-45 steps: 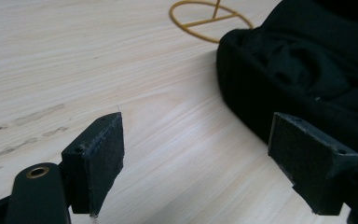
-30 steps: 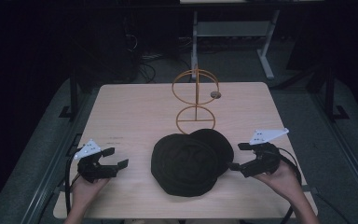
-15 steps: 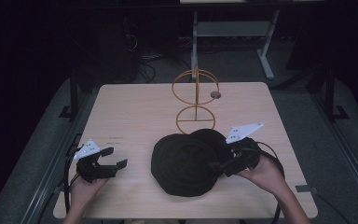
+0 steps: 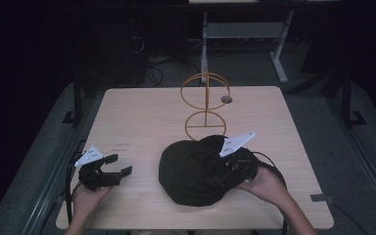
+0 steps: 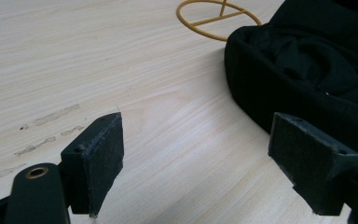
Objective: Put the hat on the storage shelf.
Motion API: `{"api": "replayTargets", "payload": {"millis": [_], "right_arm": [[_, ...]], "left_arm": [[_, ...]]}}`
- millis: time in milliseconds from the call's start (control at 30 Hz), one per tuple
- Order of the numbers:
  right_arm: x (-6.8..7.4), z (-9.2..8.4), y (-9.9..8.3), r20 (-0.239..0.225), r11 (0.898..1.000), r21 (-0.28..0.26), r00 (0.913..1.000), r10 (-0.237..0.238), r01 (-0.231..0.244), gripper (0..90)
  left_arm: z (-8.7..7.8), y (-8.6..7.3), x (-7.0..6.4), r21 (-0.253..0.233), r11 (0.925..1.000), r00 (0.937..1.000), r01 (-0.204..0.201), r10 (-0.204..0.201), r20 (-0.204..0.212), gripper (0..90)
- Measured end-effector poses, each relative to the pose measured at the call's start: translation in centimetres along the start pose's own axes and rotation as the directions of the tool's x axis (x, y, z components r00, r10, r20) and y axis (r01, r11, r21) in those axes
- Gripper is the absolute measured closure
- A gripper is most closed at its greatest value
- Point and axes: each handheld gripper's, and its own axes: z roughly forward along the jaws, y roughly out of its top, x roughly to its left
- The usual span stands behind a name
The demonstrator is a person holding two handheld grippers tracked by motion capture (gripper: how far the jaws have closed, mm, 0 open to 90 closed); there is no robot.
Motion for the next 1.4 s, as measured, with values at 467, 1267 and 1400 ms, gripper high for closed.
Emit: {"api": "replayTargets", "payload": {"millis": [467, 1267, 1400], "right_arm": [[1.5, 1.7, 0.7, -0.064, 0.998, 0.021, 0.9960, -0.062, 0.064, 32.3], [3.1, 5.5, 0.5, -0.124, 0.990, 0.073, 0.9859, -0.113, 0.123, 46.8], [3.5, 6.4, 0.2, -0.125, 0.985, 0.112, 0.9850, -0.119, 0.133, 47.7]], "left_arm": [[0.0, 0.0, 0.1, -0.002, 1.0000, 1.0000, 0.001, -0.001, -0.006, 17.9], [0.1, 0.0, 0.1, 0.005, 0.9999, 0.9999, 0.010, -0.010, -0.001, 17.9], [0.1, -0.1, 0.1, 0.005, 0.9999, 0.9999, 0.012, -0.012, 0.002, 17.9]]}}
